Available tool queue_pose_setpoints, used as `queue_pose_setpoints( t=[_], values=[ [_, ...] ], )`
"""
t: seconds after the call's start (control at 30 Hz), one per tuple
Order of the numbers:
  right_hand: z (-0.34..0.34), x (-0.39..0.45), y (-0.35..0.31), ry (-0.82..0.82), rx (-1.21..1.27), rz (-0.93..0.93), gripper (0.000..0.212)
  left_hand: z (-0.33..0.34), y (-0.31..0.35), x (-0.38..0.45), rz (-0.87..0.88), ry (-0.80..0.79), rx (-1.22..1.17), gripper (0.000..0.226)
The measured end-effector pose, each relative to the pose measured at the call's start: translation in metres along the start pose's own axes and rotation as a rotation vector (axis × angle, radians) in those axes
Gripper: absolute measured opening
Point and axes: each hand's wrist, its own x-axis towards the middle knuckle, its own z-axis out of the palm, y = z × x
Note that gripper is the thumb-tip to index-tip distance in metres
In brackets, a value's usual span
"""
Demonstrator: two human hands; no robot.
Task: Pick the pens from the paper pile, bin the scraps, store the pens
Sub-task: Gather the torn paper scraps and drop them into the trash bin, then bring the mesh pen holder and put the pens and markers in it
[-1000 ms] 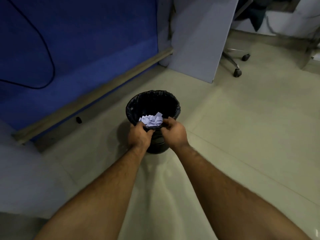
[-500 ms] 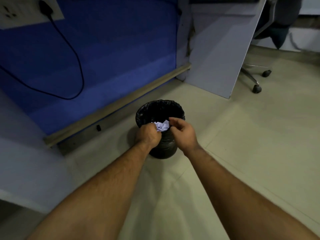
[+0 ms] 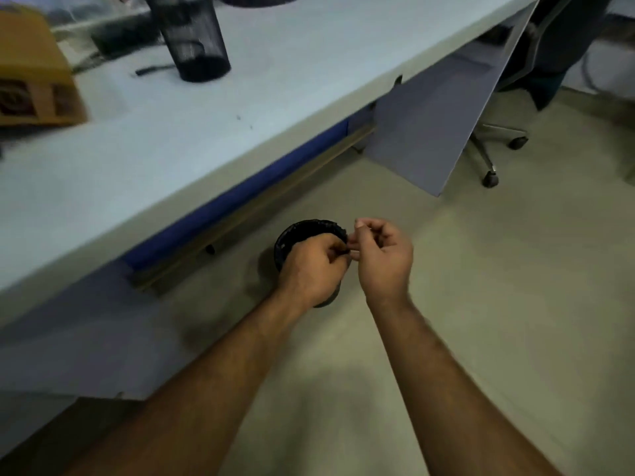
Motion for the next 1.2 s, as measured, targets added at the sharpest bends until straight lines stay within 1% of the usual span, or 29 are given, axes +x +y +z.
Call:
queue_pose_setpoints(
  t=[0.07,0.17,0.23,0.33,0.4,0.47,0.53,0.63,0.67,0.73,0.8,0.87,0.93,1.0,1.03,1.1,1.2],
  values=[
    [0.011,-0.004,-0.046,-0.005,0.011,0.008,0.009,-0.037,0.039,-0.017,-0.006,0.048,-0.041,0.02],
    [0.033,-0.001,-0.108,0.034,0.074,0.078,0.014,-0.102,0.086,-0.028,-0.007,0.261,0.025,0.014],
    [0.049,0.0,-0.14,0.03,0.1,0.114,0.015,-0.143,0.106,-0.03,-0.028,0.342,0.001,0.013],
    [0.076,0.002,-0.173,-0.044,0.08,0.144,0.013,-0.189,0.108,-0.016,-0.034,0.381,-0.032,0.013],
    [0.098,0.006,-0.189,-0.096,0.05,0.174,0.007,-0.209,0.093,0.001,-0.047,0.453,0.026,0.023],
    [0.12,0.012,-0.197,-0.128,-0.007,0.161,0.002,-0.223,0.072,0.021,-0.041,0.51,0.118,0.036],
    [0.145,0.018,-0.204,-0.15,-0.088,0.135,0.003,-0.236,0.049,0.041,-0.073,0.486,0.229,0.049],
    [0.173,0.028,-0.21,-0.188,-0.229,0.088,0.013,-0.245,0.014,0.064,-0.218,0.397,0.434,0.071],
    [0.182,0.033,-0.211,-0.203,-0.257,0.075,0.018,-0.244,0.008,0.068,-0.246,0.375,0.505,0.074],
    [0.199,0.044,-0.21,-0.24,-0.306,0.051,0.03,-0.239,0.004,0.072,-0.246,0.375,0.618,0.075],
    [0.22,0.058,-0.206,-0.258,-0.392,0.021,0.046,-0.236,0.002,0.075,-0.253,0.361,0.651,0.075],
    [0.242,0.073,-0.202,-0.257,-0.456,0.012,0.07,-0.235,0.001,0.077,-0.263,0.35,0.66,0.076],
    [0.261,0.083,-0.198,-0.265,-0.476,0.032,0.095,-0.234,0.001,0.077,-0.278,0.339,0.66,0.077],
    [0.278,0.091,-0.192,-0.281,-0.48,0.05,0.112,-0.235,0.001,0.079,-0.303,0.323,0.674,0.079],
    [0.284,0.093,-0.189,-0.282,-0.487,0.041,0.115,-0.234,0.003,0.079,-0.307,0.317,0.683,0.079],
    [0.293,0.098,-0.183,-0.268,-0.479,0.013,0.117,-0.234,0.005,0.078,-0.308,0.308,0.686,0.079],
    [0.305,0.101,-0.175,-0.234,-0.429,-0.002,0.105,-0.237,0.007,0.078,-0.316,0.295,0.69,0.08]
  ],
)
